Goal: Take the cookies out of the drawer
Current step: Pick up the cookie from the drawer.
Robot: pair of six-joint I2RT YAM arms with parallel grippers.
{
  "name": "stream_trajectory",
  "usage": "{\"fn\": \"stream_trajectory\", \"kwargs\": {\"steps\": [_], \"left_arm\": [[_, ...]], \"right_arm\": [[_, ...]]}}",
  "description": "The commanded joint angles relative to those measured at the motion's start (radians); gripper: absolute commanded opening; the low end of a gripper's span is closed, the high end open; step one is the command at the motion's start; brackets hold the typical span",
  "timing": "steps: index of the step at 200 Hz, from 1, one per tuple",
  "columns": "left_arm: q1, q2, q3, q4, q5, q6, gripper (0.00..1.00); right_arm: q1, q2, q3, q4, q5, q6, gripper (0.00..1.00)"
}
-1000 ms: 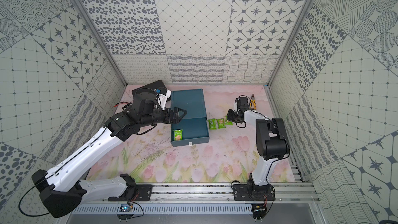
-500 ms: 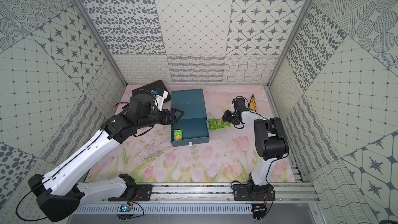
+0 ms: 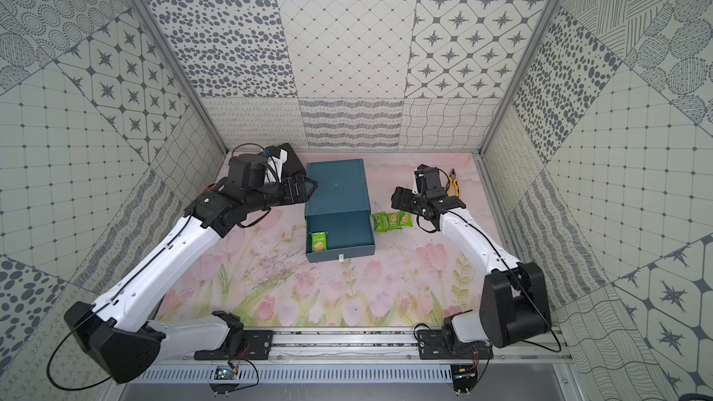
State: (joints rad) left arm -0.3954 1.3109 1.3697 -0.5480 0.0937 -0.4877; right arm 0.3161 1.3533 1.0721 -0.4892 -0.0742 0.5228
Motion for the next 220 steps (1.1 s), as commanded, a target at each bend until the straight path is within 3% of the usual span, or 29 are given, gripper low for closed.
{"fn": "stream_trajectory", "kwargs": {"steps": [1,38,104,132,220], "left_arm": [[0.058,0.133,0.166,0.017,0.048,-0.061,0.99],[0.059,0.307,0.405,-0.149,0.152,-0.104,0.99],[0.058,0.329,0.316,-0.154,0.214,-0.175,0.99],[0.052,0.387,0.393,-0.246,0.243,-0.189,0.99],[0.052,0.405,0.403,-0.313,0.294,-0.131,0.99]], "right_arm": [[0.067,-0.065,0.055,-0.125,0.050,0.177,0.86],[0.237,-0.109,0.164,-0.283,0.088,0.359,0.81],[0.512,-0.055,0.385,-0.463,0.209,0.429,0.77],[0.543,0.025,0.407,-0.428,0.117,0.432,0.74],[0.575,0.248,0.483,-0.408,-0.002,0.325,0.60]]}}
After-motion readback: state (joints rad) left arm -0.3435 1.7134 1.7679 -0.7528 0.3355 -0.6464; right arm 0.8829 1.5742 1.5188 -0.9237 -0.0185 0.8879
